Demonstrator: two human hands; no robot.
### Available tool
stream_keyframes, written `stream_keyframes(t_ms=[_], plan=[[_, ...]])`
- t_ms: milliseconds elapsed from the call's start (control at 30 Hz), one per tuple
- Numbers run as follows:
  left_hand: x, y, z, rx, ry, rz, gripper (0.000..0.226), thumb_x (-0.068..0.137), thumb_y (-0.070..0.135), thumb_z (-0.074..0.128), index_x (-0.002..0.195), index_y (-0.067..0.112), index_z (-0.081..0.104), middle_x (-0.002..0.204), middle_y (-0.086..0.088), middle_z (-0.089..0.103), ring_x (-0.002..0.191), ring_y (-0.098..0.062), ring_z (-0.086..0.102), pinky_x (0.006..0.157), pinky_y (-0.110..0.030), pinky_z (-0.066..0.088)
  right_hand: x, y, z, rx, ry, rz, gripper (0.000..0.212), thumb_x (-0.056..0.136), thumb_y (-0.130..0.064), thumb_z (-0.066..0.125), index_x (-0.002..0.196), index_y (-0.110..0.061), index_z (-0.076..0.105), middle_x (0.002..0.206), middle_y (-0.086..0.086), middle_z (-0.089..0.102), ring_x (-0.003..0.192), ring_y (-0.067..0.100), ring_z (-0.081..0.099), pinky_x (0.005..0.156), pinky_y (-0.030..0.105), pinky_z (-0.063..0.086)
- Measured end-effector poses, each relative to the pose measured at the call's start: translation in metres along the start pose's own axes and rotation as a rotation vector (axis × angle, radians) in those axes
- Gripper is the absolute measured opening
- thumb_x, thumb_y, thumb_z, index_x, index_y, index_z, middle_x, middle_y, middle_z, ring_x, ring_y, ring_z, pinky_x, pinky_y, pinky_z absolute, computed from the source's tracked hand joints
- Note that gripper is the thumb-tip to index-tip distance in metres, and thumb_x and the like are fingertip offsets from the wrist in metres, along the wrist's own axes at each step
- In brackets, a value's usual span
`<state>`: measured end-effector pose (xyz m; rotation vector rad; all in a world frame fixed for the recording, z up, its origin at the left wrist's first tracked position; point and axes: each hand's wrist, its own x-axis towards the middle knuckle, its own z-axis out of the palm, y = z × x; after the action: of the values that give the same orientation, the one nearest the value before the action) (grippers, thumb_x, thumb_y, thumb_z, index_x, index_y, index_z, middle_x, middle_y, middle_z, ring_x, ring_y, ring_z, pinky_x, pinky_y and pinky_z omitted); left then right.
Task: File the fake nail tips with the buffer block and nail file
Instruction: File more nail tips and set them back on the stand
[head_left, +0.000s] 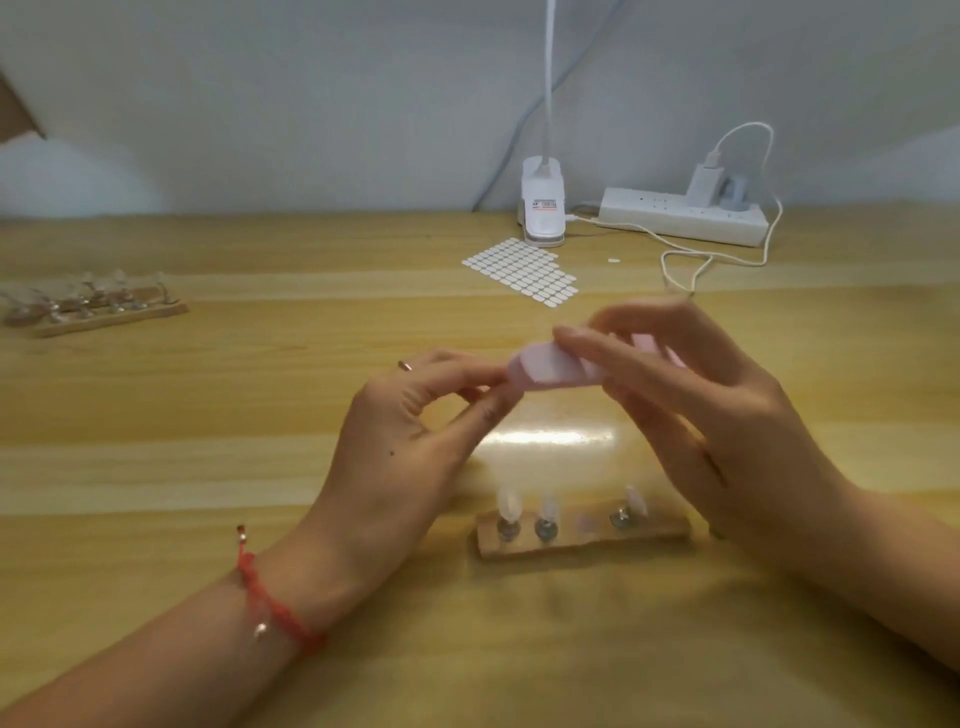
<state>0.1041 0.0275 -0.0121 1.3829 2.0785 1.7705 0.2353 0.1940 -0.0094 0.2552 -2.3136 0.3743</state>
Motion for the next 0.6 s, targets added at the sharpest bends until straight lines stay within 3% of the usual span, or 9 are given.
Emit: stream_keyframes(t_ms=[100,200,333,433,533,600], plan=[[-0.002,0.001,0.001,0.098,-0.020,0.125,0.018,0.084,0.025,0.066,0.094,0.014,0.076,0.088,0.005,0.070,0.085,-0.008,0.063,0.077,-0.013,0.042,0.001,-0.003,-0.001,-0.033,-0.024,-0.022,0.039,0.097,-0.001,0.047,0.133,-0.012,0.050,0.117,0.017,0.058,0.113,0.015,0.053,0.109,0.030,0.040],[-0.003,0.002,0.003,0.213,0.017,0.193,0.015,0.085,0.034,0.068,0.091,0.023,0.075,0.089,0.014,0.068,0.086,-0.003,0.061,0.080,-0.015,0.036,0.003,0.000,-0.004,-0.004,-0.020,0.044,0.037,0.096,-0.003,0.046,0.132,-0.012,0.049,0.116,0.017,0.059,0.114,0.014,0.051,0.102,0.033,0.045],[-0.005,0.000,0.003,0.229,0.018,0.204,0.016,0.086,0.035,0.056,0.095,0.034,0.070,0.094,0.020,0.065,0.096,0.007,0.054,0.081,-0.033,0.036,0.002,-0.011,0.004,-0.033,-0.045,-0.044,0.041,0.094,0.002,0.047,0.129,-0.018,0.054,0.116,0.015,0.059,0.115,0.019,0.055,0.114,0.047,0.035],[-0.004,0.001,0.002,0.222,0.033,0.199,0.016,0.086,0.040,0.058,0.091,0.034,0.071,0.089,0.016,0.065,0.092,0.008,0.053,0.083,-0.033,0.034,0.007,-0.005,-0.002,-0.036,0.005,0.050,0.038,0.094,0.000,0.048,0.129,-0.015,0.052,0.116,0.014,0.058,0.112,0.015,0.052,0.100,0.038,0.046],[-0.005,0.002,0.002,0.211,0.008,0.234,0.014,0.084,0.039,0.056,0.092,0.035,0.067,0.084,0.015,0.062,0.088,0.008,0.054,0.081,-0.034,0.035,0.003,-0.018,0.005,-0.014,-0.034,-0.006,0.039,0.094,0.001,0.047,0.127,-0.018,0.058,0.115,0.014,0.058,0.112,0.021,0.057,0.113,0.050,0.036],[-0.004,0.002,0.002,0.223,0.004,0.247,0.009,0.086,0.037,0.061,0.092,0.036,0.067,0.080,0.016,0.061,0.087,0.006,0.055,0.081,-0.035,0.035,0.003,-0.018,0.004,-0.032,-0.043,-0.012,0.039,0.096,0.001,0.048,0.127,-0.020,0.057,0.115,0.013,0.058,0.111,0.022,0.058,0.112,0.053,0.036]])
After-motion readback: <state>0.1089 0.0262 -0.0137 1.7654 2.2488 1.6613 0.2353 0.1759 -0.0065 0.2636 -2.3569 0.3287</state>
